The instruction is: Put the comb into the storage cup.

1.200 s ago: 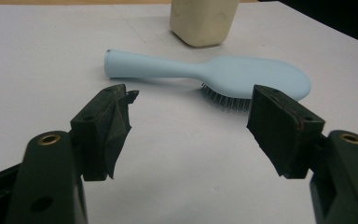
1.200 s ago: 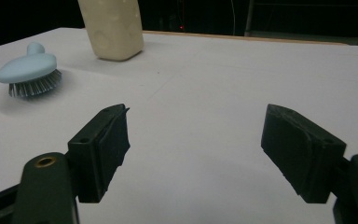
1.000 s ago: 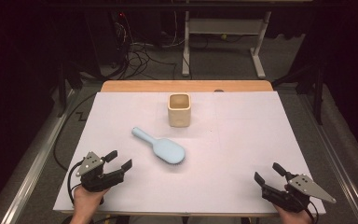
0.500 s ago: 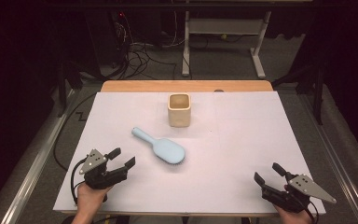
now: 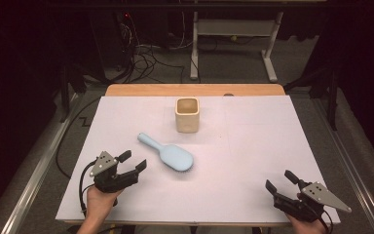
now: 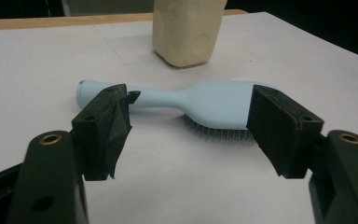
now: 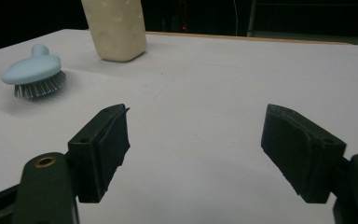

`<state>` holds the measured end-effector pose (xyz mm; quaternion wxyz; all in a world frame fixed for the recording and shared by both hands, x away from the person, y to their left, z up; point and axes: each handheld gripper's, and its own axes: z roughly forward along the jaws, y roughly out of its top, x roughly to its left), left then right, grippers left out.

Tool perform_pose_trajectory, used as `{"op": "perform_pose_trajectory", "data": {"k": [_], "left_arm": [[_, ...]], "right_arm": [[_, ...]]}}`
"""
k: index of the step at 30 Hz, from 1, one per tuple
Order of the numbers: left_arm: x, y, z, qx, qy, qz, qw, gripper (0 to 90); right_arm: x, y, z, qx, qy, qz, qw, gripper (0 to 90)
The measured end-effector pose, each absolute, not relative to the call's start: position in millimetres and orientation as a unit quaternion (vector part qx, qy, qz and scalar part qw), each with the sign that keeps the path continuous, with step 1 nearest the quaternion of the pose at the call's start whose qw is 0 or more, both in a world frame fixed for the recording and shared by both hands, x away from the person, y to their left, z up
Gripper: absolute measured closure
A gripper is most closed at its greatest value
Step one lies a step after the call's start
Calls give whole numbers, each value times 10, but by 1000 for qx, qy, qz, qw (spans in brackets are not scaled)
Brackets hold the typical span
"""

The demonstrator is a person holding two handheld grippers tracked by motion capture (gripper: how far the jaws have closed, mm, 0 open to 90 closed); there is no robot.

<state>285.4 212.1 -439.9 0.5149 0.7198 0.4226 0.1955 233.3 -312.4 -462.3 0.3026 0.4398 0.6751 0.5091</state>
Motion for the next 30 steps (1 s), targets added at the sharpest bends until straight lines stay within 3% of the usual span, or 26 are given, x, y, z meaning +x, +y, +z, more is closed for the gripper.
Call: {"op": "perform_pose_trajectory", "data": {"k": [30], "left_arm": [[3130, 1920, -4370, 732, 417, 193, 503, 321]], "right_arm": [[2339, -3123, -4625, 443, 673, 510, 302, 238]]}}
